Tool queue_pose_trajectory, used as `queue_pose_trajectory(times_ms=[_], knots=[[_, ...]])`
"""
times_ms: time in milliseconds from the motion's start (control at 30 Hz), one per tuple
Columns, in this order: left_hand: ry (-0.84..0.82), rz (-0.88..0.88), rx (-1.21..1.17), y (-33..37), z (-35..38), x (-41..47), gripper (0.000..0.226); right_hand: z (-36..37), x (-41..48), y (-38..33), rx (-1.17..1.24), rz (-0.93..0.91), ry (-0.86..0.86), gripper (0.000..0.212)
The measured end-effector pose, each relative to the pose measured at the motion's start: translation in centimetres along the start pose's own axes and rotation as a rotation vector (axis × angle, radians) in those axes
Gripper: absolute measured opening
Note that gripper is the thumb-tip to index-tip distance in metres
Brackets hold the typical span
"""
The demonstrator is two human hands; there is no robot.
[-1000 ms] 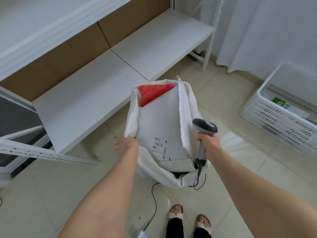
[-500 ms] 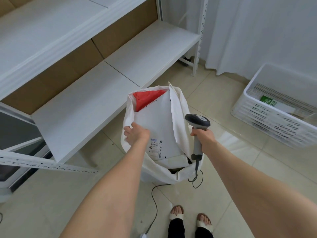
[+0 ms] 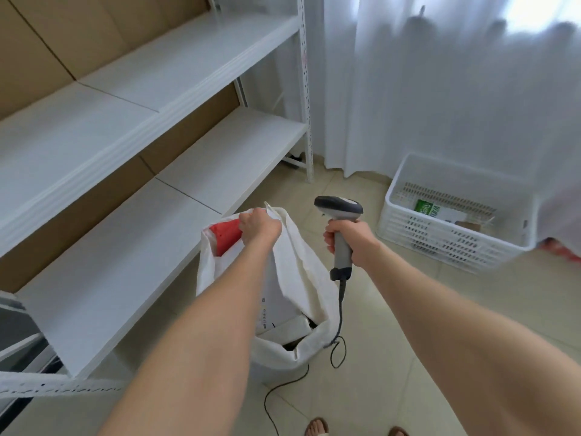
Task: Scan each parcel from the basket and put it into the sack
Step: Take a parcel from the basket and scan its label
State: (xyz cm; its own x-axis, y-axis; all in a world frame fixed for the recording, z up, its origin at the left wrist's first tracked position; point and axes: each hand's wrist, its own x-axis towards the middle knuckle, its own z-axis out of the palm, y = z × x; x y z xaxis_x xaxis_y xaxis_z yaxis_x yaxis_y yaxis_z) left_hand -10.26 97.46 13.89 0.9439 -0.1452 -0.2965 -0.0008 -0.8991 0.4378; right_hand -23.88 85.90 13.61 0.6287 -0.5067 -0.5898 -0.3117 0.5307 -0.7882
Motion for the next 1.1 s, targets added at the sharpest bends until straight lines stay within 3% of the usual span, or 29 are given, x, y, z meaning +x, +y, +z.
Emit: queue_pose_trajectory(times_ms=[133,367,633,1100], knots=[[-0.046,0.101,-0.020,7.2,1.4,-2.6,0.042,-5.5,-0.7,-3.3,0.100,-0.020,0.039,0.006],[-0.129,0.232,-0.029,21.1,8.0,-8.9,0.041,-19.4,0.5,-8.2,0.287,0.009,0.058,0.018],[-0.210,0.301,0.005,34.1,16.9,-13.4,0.039,-34.0,3.4,-12.9,0.355,0.051,0.108,0.009],[-0.311,0.389,0.142,52.4,32.1,-4.2,0.040,-49.2,19.6,-20.4,0.465,0.137,0.291,0.008]])
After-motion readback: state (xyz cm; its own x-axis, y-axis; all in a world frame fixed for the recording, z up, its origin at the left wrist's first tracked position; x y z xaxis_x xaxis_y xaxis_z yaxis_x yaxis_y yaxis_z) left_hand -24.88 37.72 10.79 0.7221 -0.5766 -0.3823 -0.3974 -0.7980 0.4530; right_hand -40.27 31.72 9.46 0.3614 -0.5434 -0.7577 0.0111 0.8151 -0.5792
